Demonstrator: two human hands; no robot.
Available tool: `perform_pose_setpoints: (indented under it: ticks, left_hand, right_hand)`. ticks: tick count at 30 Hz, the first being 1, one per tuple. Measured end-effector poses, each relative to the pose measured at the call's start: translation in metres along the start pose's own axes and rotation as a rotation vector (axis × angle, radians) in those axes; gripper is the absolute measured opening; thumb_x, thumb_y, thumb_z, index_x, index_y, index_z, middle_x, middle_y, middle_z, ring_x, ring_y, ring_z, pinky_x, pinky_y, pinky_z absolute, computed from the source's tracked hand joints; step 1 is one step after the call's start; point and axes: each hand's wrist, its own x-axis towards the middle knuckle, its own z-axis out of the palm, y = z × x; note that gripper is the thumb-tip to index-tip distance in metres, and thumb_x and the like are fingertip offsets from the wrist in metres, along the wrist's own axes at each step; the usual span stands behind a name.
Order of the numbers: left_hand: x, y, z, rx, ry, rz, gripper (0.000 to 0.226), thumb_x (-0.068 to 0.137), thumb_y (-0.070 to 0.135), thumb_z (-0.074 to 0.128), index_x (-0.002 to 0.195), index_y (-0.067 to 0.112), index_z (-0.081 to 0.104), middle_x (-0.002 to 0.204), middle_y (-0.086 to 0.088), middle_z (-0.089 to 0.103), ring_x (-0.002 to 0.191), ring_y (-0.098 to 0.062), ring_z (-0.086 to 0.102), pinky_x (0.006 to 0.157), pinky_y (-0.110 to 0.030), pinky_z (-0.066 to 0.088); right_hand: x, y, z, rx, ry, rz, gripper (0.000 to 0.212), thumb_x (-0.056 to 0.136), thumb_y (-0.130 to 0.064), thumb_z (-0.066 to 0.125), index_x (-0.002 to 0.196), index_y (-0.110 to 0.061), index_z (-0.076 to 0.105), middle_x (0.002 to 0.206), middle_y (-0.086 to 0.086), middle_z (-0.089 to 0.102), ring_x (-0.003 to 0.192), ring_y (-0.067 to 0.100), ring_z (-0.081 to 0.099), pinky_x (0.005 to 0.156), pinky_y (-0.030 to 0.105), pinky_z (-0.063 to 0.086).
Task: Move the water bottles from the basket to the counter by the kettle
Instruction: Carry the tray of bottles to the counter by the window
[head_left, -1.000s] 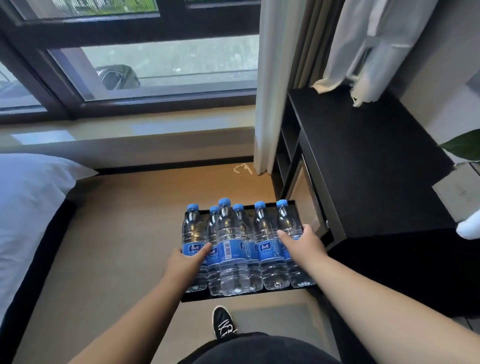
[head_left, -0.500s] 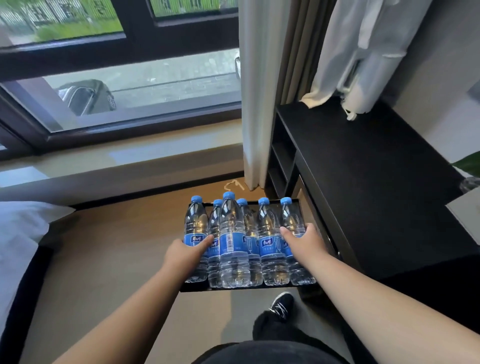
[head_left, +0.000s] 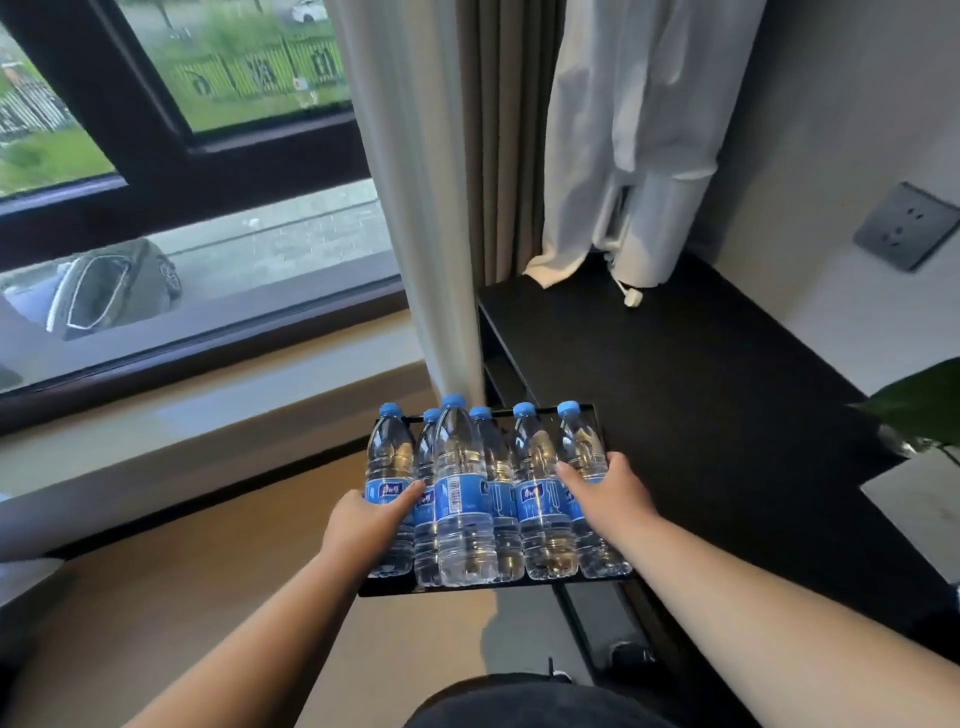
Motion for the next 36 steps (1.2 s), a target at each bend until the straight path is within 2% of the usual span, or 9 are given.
perform_pose_setpoints:
  ticks: [3, 6, 9, 19, 21, 26, 28, 30, 36]
  left_hand:
    - [0.021, 0.03, 0.02, 0.018, -0.051, 0.022, 0.066, 0.065, 0.072, 0.083, 0.095, 0.014, 0.074, 0.076, 0.001, 0.08, 0.067, -0.015, 0.078, 0.066, -0.036, 0.064]
    - [0.04, 0.064, 0.045, 0.06, -0.115, 0.032, 0.069, 0.062, 0.074, 0.083, 0.096, 0.015, 0.072, 0.074, 0.002, 0.08, 0.064, -0.013, 0.077, 0.058, -0.031, 0.059]
    - [0.047, 0.078, 0.058, 0.062, -0.148, 0.069, 0.065, 0.063, 0.073, 0.083, 0.096, 0.019, 0.072, 0.073, 0.007, 0.079, 0.063, -0.01, 0.077, 0.06, -0.031, 0.061]
    - [0.119, 0.164, 0.129, 0.279, -0.363, 0.215, 0.067, 0.06, 0.081, 0.079, 0.09, 0.021, 0.073, 0.068, 0.013, 0.077, 0.059, -0.008, 0.076, 0.055, -0.028, 0.057]
    - [0.137, 0.185, 0.14, 0.35, -0.421, 0.267, 0.067, 0.062, 0.082, 0.076, 0.089, 0.02, 0.074, 0.066, 0.013, 0.077, 0.057, -0.008, 0.075, 0.053, -0.026, 0.056]
    - [0.182, 0.236, 0.163, 0.504, -0.504, 0.401, 0.068, 0.063, 0.083, 0.075, 0.086, 0.018, 0.076, 0.074, 0.004, 0.078, 0.064, -0.01, 0.076, 0.064, -0.033, 0.063]
    - [0.2, 0.255, 0.174, 0.544, -0.558, 0.444, 0.069, 0.062, 0.082, 0.076, 0.087, 0.017, 0.076, 0.079, 0.002, 0.079, 0.07, -0.015, 0.077, 0.073, -0.038, 0.064]
    - [0.214, 0.271, 0.183, 0.592, -0.621, 0.492, 0.068, 0.064, 0.08, 0.077, 0.088, 0.017, 0.076, 0.08, 0.001, 0.079, 0.072, -0.015, 0.077, 0.076, -0.038, 0.064]
    - [0.235, 0.295, 0.207, 0.664, -0.73, 0.589, 0.064, 0.069, 0.077, 0.077, 0.088, 0.016, 0.077, 0.076, 0.003, 0.079, 0.07, -0.014, 0.077, 0.068, -0.032, 0.06]
  right_hand:
    - [0.019, -0.001, -0.024, -0.001, 0.027, 0.034, 0.097, 0.085, -0.07, 0.066, 0.155, -0.015, 0.028, 0.137, 0.007, 0.058, 0.113, 0.029, 0.062, 0.074, 0.035, 0.047]
    - [0.036, 0.012, -0.045, 0.041, 0.081, 0.088, 0.089, 0.085, -0.069, 0.066, 0.15, -0.016, 0.035, 0.117, -0.002, 0.06, 0.09, 0.017, 0.062, 0.061, 0.031, 0.046]
    - [0.037, 0.021, -0.054, 0.074, 0.087, 0.127, 0.088, 0.084, -0.07, 0.067, 0.148, -0.016, 0.037, 0.122, 0.002, 0.064, 0.094, 0.02, 0.065, 0.063, 0.032, 0.05]
    - [0.06, 0.05, -0.08, 0.229, 0.337, 0.372, 0.069, 0.079, -0.074, 0.067, 0.121, -0.023, 0.049, 0.093, -0.008, 0.065, 0.074, 0.011, 0.064, 0.053, 0.027, 0.047]
    - [0.065, 0.05, -0.079, 0.253, 0.377, 0.427, 0.073, 0.079, -0.076, 0.065, 0.125, -0.021, 0.047, 0.094, -0.008, 0.063, 0.073, 0.01, 0.063, 0.052, 0.027, 0.046]
    - [0.077, 0.04, -0.064, 0.345, 0.479, 0.551, 0.092, 0.081, -0.077, 0.064, 0.144, -0.015, 0.038, 0.124, 0.007, 0.062, 0.092, 0.023, 0.063, 0.065, 0.031, 0.047]
    - [0.079, 0.036, -0.056, 0.407, 0.511, 0.58, 0.084, 0.081, -0.076, 0.064, 0.137, -0.016, 0.044, 0.118, 0.004, 0.065, 0.093, 0.023, 0.066, 0.067, 0.032, 0.049]
    - [0.08, 0.031, -0.049, 0.468, 0.554, 0.61, 0.072, 0.081, -0.074, 0.066, 0.126, -0.02, 0.049, 0.103, -0.001, 0.067, 0.081, 0.017, 0.068, 0.058, 0.028, 0.047]
    - [0.072, 0.016, -0.032, 0.602, 0.662, 0.652, 0.059, 0.081, -0.068, 0.069, 0.116, -0.026, 0.048, 0.097, -0.006, 0.067, 0.079, 0.012, 0.067, 0.057, 0.028, 0.046]
